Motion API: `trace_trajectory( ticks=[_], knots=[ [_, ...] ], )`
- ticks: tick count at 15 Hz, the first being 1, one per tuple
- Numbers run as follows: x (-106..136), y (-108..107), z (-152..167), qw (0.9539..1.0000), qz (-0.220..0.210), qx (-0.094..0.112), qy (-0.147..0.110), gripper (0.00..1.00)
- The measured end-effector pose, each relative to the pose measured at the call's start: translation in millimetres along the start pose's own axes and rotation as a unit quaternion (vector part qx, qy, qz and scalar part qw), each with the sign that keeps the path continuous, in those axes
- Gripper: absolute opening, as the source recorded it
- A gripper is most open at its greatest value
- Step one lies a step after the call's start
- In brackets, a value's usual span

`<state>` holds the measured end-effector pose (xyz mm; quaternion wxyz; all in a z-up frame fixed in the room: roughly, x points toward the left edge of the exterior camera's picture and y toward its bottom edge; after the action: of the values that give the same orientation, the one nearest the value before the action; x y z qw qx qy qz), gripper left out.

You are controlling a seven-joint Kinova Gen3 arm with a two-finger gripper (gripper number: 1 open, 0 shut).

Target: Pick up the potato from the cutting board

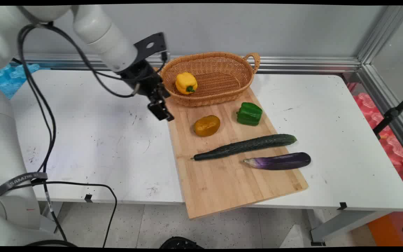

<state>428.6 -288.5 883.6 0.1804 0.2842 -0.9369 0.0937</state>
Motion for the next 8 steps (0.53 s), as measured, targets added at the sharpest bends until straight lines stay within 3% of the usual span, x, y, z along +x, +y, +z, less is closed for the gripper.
trace_trajectory(
  ticks=[8],
  knots=[
    [50, 4, 22, 0.9996, -0.018, 0.003, 0.023, 1.00]
  ],
)
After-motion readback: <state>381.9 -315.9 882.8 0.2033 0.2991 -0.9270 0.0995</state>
